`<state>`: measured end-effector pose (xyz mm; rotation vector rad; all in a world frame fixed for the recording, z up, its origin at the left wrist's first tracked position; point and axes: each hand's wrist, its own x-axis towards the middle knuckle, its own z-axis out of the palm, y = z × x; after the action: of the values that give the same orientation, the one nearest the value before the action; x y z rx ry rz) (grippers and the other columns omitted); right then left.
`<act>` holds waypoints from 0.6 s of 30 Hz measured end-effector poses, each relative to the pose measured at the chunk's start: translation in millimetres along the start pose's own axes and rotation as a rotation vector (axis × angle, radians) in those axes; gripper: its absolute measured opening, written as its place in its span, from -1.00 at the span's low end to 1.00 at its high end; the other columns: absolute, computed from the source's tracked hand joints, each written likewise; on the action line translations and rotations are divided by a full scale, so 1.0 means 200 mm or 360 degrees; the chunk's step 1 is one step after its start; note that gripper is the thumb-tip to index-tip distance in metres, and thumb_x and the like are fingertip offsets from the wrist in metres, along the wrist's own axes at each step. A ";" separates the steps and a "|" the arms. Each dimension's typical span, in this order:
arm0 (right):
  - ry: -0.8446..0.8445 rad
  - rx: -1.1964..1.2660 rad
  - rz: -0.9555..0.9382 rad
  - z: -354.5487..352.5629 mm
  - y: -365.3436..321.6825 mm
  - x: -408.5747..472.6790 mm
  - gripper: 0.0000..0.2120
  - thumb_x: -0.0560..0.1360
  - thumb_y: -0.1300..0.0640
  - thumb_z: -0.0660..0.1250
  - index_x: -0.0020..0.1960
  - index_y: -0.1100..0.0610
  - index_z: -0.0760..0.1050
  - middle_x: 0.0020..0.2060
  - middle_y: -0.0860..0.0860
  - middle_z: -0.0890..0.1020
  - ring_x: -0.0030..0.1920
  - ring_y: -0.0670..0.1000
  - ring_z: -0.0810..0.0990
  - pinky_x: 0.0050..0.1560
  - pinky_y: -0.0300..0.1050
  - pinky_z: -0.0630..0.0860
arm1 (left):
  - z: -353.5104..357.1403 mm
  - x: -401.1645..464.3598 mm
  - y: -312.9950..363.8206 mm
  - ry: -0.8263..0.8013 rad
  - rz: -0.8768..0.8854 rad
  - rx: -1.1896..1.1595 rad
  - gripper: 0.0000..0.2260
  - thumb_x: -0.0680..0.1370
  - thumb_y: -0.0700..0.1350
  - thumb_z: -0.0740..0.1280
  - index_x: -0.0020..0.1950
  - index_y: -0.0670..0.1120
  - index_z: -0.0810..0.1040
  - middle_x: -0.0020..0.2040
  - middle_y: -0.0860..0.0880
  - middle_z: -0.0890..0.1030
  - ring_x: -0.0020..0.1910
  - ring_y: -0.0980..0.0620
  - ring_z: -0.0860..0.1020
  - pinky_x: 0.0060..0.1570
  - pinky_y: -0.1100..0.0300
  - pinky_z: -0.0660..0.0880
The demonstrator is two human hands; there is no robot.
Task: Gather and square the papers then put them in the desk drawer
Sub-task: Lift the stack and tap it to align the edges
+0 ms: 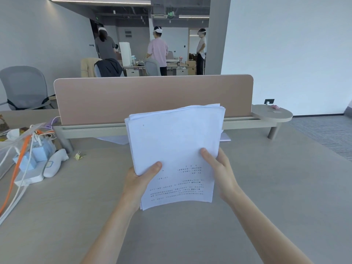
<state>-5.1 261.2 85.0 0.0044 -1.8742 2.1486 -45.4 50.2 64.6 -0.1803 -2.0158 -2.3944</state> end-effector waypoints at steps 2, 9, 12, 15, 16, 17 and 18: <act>0.0002 0.0023 -0.0057 0.00 -0.01 0.02 -0.73 0.63 0.09 0.29 0.32 0.05 0.51 0.15 -0.06 0.72 0.15 -0.06 0.70 -0.04 -0.22 0.64 | 0.00 0.01 0.02 0.0016 0.0011 -0.0018 -0.87 0.29 0.01 0.52 -0.18 0.07 0.72 -0.13 0.06 0.76 -0.14 0.07 0.73 -0.09 0.08 0.59; 0.0087 -0.0076 -0.0217 -0.03 0.02 0.05 -0.69 0.56 0.02 0.35 0.27 -0.01 0.41 0.15 -0.16 0.63 0.18 -0.07 0.64 0.15 0.00 0.56 | -0.01 0.03 0.01 -0.0069 0.0048 -0.0005 -0.87 0.34 -0.03 0.48 -0.14 0.00 0.71 -0.12 0.03 0.76 -0.11 0.03 0.72 -0.19 0.19 0.63; 0.0072 -0.0096 -0.0149 -0.04 0.10 0.03 -0.72 0.61 0.04 0.32 0.31 -0.06 0.44 0.23 -0.08 0.65 0.25 -0.03 0.63 0.27 0.10 0.54 | -0.01 0.01 -0.07 -0.0015 -0.0066 0.0044 -0.84 0.30 0.00 0.51 -0.14 0.05 0.72 -0.11 0.03 0.76 -0.08 0.00 0.72 -0.11 0.07 0.62; 0.0074 -0.0194 -0.0137 -0.05 0.13 0.02 -0.78 0.60 -0.03 0.29 0.22 -0.25 0.46 0.21 -0.19 0.65 0.26 -0.10 0.60 0.34 0.14 0.49 | 0.01 -0.01 -0.10 0.0009 -0.0097 0.0061 -0.86 0.31 0.02 0.52 -0.15 0.11 0.72 -0.11 0.08 0.76 -0.08 0.06 0.72 -0.05 0.05 0.60; 0.0086 -0.0218 -0.0163 -0.05 0.13 0.02 -0.77 0.61 -0.03 0.27 0.21 -0.29 0.44 0.20 -0.24 0.63 0.26 -0.15 0.59 0.34 0.09 0.48 | 0.02 -0.01 -0.09 0.0016 -0.0089 0.0051 -0.86 0.32 0.00 0.54 -0.14 0.08 0.71 -0.12 0.09 0.76 -0.09 0.07 0.72 -0.07 0.07 0.59; 0.0099 -0.0235 -0.0188 -0.05 0.12 0.01 -0.76 0.62 -0.01 0.26 0.23 -0.29 0.41 0.20 -0.28 0.63 0.26 -0.19 0.57 0.33 0.04 0.47 | 0.02 -0.01 -0.08 0.0024 -0.0086 0.0041 -0.87 0.36 -0.03 0.56 -0.12 0.06 0.70 -0.13 0.10 0.76 -0.10 0.09 0.72 -0.08 0.09 0.59; 0.0115 -0.0254 -0.0203 -0.05 0.13 0.01 -0.75 0.63 0.00 0.25 0.25 -0.28 0.39 0.19 -0.31 0.62 0.25 -0.22 0.57 0.32 0.02 0.46 | 0.03 -0.02 -0.09 0.0042 -0.0096 0.0035 -0.88 0.39 -0.06 0.56 -0.11 0.04 0.69 -0.15 0.11 0.76 -0.11 0.09 0.72 -0.09 0.10 0.60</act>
<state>-10.4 269.0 59.5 0.0124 -1.9435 1.8868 -43.2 58.7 48.1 -0.0890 -2.0643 -2.3948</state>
